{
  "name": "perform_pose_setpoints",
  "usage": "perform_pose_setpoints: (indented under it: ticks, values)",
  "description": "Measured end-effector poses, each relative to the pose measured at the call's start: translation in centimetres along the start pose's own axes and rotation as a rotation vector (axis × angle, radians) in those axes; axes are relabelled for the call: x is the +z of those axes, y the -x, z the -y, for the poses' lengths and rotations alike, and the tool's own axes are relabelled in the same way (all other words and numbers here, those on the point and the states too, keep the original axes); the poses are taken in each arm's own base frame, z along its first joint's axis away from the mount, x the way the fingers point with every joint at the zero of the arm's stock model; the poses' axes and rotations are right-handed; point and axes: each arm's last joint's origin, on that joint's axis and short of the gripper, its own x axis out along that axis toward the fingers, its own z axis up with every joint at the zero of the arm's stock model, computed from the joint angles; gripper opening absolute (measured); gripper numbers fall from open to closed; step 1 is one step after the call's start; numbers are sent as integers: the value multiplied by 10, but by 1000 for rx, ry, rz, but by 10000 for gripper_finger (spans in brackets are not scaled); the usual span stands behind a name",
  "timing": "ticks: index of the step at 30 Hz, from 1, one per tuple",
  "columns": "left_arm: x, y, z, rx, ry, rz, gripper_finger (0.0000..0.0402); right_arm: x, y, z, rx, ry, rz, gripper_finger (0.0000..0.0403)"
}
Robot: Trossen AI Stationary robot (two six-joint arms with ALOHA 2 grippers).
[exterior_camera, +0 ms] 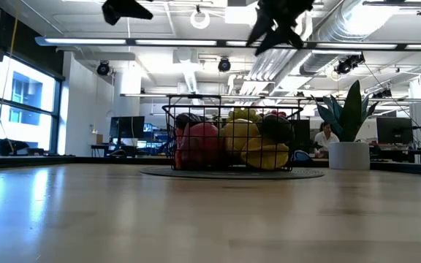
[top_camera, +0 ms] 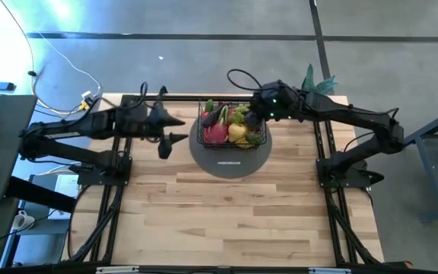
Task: Build produce basket
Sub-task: Return to Home Position
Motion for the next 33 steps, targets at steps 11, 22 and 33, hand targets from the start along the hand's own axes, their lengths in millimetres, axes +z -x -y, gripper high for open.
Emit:
perform_pose_setpoints:
  ticks: [11,22,33]
  values:
    - [-69,13,3,-107,13,173,227,-8,13,-52,216,62,112,158]
    - [-126,22,-4,-177,39,274,227,-16,27,-75,332,101,135,158]
    - [-165,36,-16,-215,93,403,227,-7,67,-66,397,59,236,158]
